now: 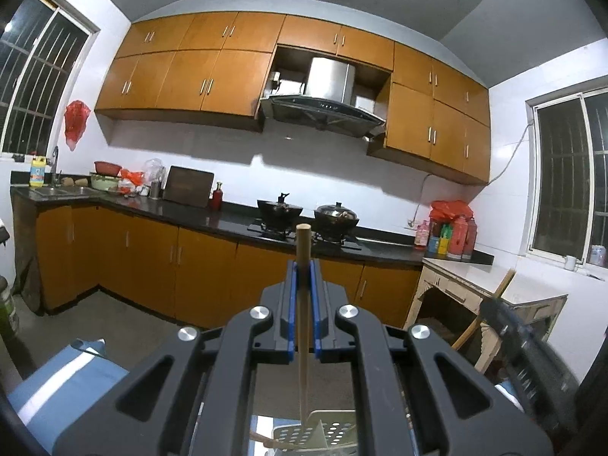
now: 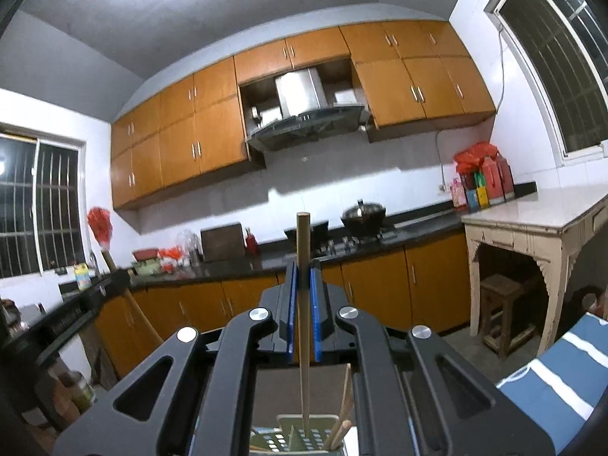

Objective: Organize utensils
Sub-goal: 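Lower both chopsticks into the green holder and open both tools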

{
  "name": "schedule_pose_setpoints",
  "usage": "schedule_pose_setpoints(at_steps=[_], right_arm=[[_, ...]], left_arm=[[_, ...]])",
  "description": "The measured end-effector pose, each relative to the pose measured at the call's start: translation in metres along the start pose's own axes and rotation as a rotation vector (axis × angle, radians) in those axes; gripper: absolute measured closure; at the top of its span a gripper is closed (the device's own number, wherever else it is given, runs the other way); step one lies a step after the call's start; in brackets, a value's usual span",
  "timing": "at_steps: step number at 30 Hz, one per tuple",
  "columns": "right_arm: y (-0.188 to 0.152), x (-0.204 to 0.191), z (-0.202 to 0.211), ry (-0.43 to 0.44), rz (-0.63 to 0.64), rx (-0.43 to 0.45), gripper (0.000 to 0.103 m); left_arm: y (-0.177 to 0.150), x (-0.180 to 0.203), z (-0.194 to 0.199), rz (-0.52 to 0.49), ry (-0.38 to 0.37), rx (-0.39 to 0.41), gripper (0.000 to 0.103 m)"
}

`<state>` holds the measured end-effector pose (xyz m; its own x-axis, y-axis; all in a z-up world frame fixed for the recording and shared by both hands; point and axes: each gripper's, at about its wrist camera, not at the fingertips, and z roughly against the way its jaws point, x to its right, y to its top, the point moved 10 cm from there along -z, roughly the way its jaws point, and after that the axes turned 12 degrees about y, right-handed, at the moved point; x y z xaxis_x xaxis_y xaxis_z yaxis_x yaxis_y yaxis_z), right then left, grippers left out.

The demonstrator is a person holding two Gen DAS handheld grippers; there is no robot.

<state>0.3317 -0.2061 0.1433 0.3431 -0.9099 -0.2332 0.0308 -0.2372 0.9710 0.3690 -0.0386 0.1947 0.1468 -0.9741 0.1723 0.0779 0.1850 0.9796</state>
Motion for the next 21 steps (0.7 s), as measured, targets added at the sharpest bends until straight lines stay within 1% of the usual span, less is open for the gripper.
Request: schedule_pose_setpoints(at_steps=[5, 10, 16, 19, 20, 21], right_arm=[[-0.014, 0.008, -0.004, -0.02, -0.019, -0.036, 0.096], [-0.023, 0.008, -0.01, -0.026, -0.032, -0.065, 0.096], [-0.032, 0.008, -0.012, -0.027, -0.042, -0.101, 0.095], [-0.031, 0.011, -0.008, -0.026, -0.047, -0.11, 0.094], [-0.031, 0.011, -0.007, -0.025, -0.049, -0.111, 0.091], [-0.029, 0.011, -0.003, -0.028, -0.052, -0.108, 0.082]], left_arm=[[-0.014, 0.003, -0.015, 0.0, 0.004, -0.034, 0.095], [-0.029, 0.001, -0.021, -0.007, 0.01, -0.066, 0.095], [-0.052, 0.002, -0.027, -0.047, 0.023, -0.118, 0.095], [-0.057, 0.001, -0.029, -0.059, 0.029, -0.133, 0.09], [-0.057, 0.0, -0.028, -0.061, 0.033, -0.134, 0.084], [-0.056, -0.002, -0.027, -0.06, 0.035, -0.133, 0.078]])
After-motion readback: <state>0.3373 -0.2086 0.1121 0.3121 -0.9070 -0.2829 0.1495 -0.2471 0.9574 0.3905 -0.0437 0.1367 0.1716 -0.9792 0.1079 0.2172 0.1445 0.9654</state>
